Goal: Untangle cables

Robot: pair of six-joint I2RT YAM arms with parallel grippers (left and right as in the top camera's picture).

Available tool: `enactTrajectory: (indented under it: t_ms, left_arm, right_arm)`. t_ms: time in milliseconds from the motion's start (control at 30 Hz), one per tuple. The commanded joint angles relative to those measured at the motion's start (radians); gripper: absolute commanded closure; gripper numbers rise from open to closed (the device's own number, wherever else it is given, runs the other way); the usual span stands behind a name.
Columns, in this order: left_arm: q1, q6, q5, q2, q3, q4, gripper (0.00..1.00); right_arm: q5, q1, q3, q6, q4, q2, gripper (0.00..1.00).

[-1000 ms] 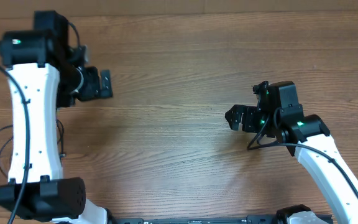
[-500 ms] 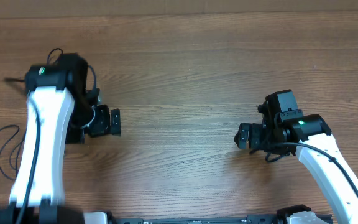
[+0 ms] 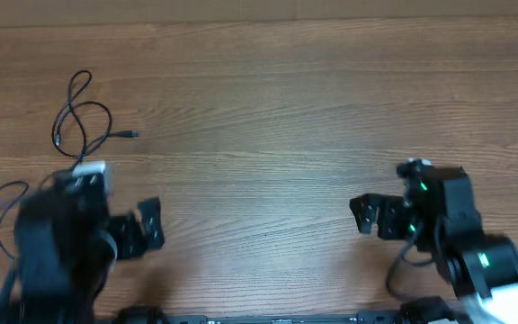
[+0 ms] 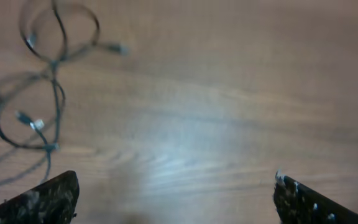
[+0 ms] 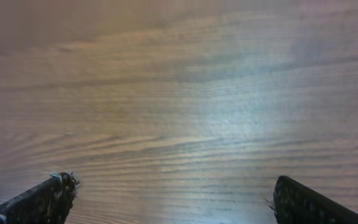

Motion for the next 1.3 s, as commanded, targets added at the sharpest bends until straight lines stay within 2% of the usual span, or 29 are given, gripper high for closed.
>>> enactTrajectory:
  t_ms: [0,133,633,1267]
  left_arm:
    - [-0.005,-0.032,-0.073,-0.099,-0.027,0.028,0.01]
    - [-0.005,-0.032,-0.07,-0.148,-0.026,0.064,0.01]
    - [-0.005,-0.032,-0.071,-0.148,-0.027,-0.095,0.0]
    - [-0.005,-0.032,-0.071,-0.148,-0.027,-0.1,0.0]
  right_arm:
    - [0.011,-0.002,-0.01,-0.008,0.015,-0.128,0.0]
    - [0.01,-0.002,-0.01,-0.007,0.034,-0.206,0.0]
    - [0.01,-0.002,-0.01,-0.008,0.037,-0.204,0.0]
    - [0.056,-0.002,-0.01,-0.008,0.03,-0.206,0.0]
